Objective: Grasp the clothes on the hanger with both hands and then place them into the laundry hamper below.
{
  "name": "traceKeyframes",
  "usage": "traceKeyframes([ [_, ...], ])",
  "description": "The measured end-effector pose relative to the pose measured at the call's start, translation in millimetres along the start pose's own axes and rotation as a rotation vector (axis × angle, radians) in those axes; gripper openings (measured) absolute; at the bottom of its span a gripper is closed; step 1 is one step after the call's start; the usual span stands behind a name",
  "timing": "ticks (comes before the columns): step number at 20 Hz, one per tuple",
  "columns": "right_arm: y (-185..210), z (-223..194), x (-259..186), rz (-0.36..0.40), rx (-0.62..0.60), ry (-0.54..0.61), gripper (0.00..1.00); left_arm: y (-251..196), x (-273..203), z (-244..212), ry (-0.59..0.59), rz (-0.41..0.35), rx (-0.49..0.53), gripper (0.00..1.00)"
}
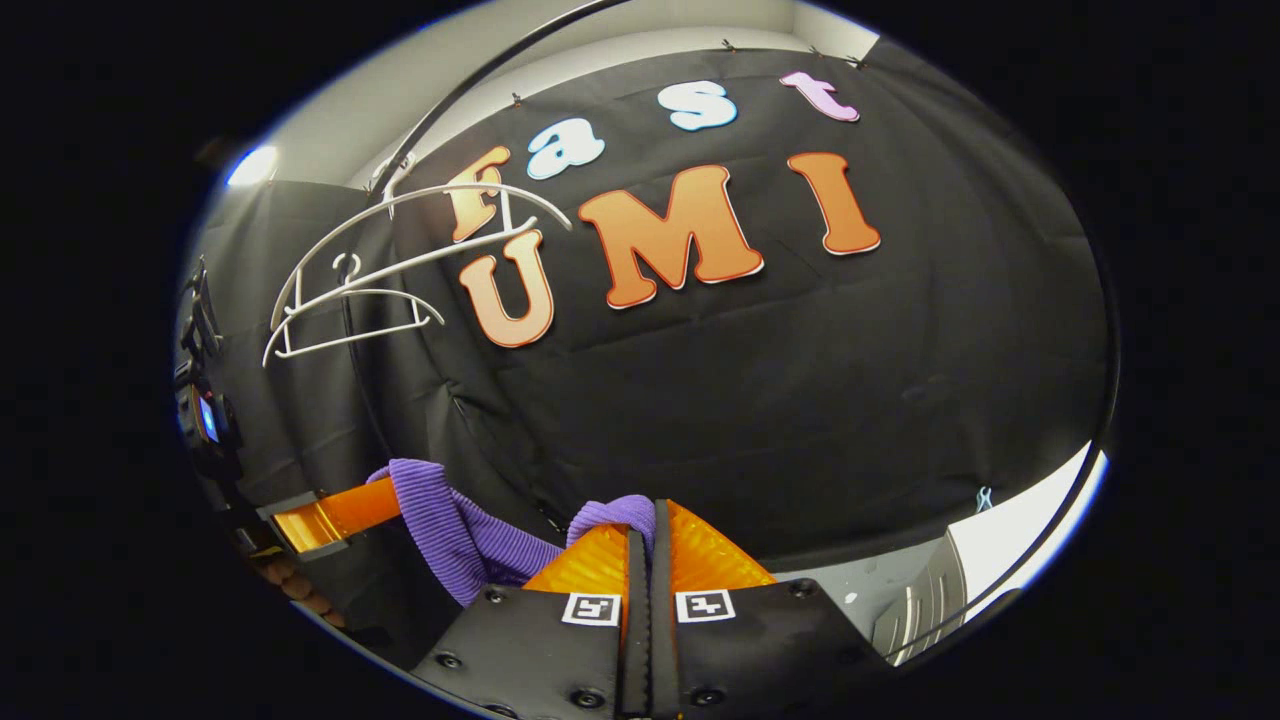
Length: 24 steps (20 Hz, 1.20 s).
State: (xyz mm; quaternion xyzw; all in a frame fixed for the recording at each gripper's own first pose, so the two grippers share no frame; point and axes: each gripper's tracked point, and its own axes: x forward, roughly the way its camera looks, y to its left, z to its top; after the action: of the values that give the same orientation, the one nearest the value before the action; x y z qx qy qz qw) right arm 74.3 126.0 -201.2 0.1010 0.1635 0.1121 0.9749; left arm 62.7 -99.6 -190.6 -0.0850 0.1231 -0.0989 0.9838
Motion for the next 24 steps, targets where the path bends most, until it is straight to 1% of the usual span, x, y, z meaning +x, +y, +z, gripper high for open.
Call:
traceKeyframes([
  [2,-7,-15,2,-0.024,-0.006,0.013,0.07,-3,5,-19,0.027,-0.002,-0.008,0.00],
  [4,-9,-33,7,-0.044,0.015,0.027,0.07,1,9,-48,0.070,-0.003,-0.019,0.00],
  [8,-29,-77,24,-0.118,-0.002,0.088,0.07,3,18,-111,0.198,0.015,-0.035,0.00],
  [10,-40,-100,34,-0.142,0.008,0.124,0.07,5,22,-139,0.252,0.028,-0.038,0.00],
  [11,-44,-123,35,-0.152,0.014,0.147,0.07,7,25,-153,0.283,0.035,-0.037,0.00],
  [13,-55,-148,45,-0.166,0.031,0.196,0.07,16,35,-177,0.342,0.054,-0.033,0.00],
  [18,-83,-232,73,-0.204,0.054,0.362,0.07,39,52,-267,0.522,0.098,-0.059,0.00],
  [21,-91,-273,88,-0.222,0.050,0.433,0.07,49,61,-315,0.620,0.120,-0.057,0.00],
  [24,-101,-313,98,-0.233,0.055,0.506,0.07,57,62,-351,0.720,0.147,-0.052,0.01],
])
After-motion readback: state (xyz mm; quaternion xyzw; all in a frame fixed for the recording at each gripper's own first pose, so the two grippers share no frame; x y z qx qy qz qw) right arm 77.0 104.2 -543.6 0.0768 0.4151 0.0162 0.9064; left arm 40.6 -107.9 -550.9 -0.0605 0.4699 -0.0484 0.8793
